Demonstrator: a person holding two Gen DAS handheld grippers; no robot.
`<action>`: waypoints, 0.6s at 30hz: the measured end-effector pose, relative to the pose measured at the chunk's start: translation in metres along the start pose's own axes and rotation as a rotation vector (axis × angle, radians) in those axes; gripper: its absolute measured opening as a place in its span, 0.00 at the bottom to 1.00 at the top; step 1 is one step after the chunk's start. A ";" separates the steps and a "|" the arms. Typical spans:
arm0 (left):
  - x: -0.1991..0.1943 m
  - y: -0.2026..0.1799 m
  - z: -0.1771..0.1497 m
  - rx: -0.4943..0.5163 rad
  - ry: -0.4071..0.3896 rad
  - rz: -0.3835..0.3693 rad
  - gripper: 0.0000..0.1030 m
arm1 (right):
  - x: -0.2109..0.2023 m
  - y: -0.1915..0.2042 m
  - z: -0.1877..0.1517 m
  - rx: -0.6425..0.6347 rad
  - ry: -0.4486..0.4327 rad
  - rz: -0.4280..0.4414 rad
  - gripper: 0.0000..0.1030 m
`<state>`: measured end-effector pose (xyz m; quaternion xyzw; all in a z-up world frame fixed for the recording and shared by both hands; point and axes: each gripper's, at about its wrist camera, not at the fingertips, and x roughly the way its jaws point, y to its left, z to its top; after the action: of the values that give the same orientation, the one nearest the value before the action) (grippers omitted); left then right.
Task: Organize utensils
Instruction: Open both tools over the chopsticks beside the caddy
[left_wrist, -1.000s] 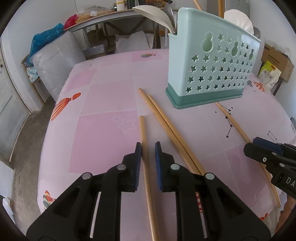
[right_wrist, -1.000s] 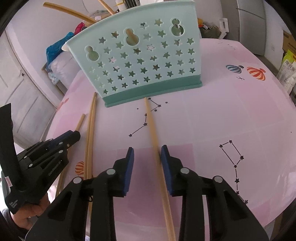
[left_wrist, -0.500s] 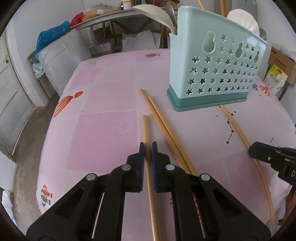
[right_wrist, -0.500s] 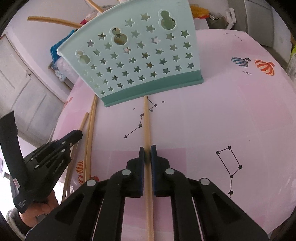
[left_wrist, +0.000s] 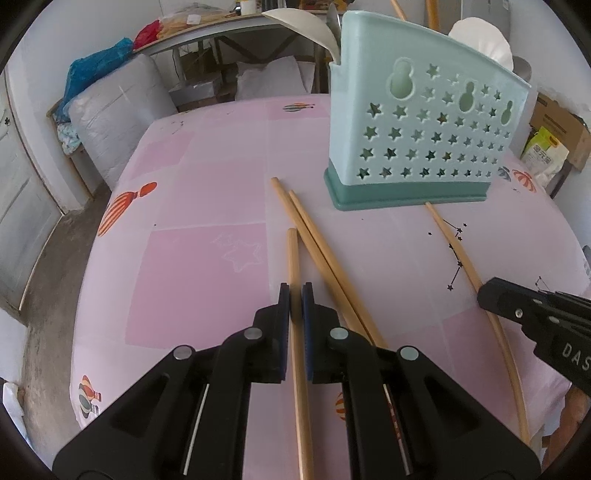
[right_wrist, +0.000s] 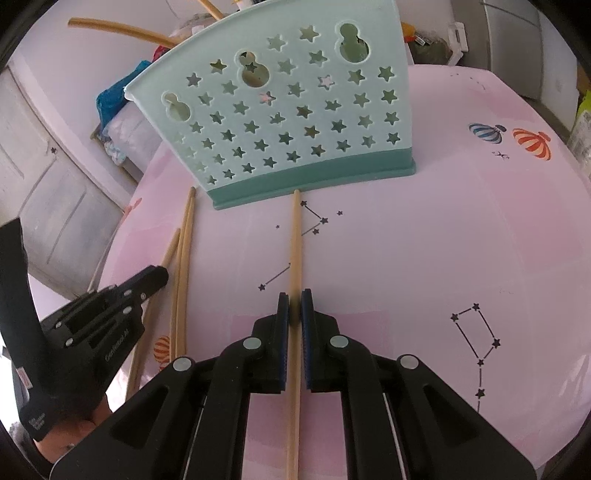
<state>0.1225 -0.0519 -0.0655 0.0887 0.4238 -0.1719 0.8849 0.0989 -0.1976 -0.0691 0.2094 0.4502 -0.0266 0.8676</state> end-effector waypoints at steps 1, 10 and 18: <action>-0.001 0.000 0.000 -0.006 0.000 -0.004 0.05 | 0.000 -0.002 0.001 0.016 0.001 0.006 0.07; 0.002 0.020 0.004 -0.174 0.015 -0.140 0.05 | 0.001 -0.016 0.005 0.070 0.058 0.080 0.07; 0.009 0.039 0.010 -0.238 0.067 -0.259 0.05 | 0.000 -0.030 0.002 0.056 0.090 0.153 0.07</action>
<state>0.1493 -0.0207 -0.0661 -0.0662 0.4783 -0.2298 0.8450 0.0932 -0.2263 -0.0780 0.2683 0.4705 0.0367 0.8398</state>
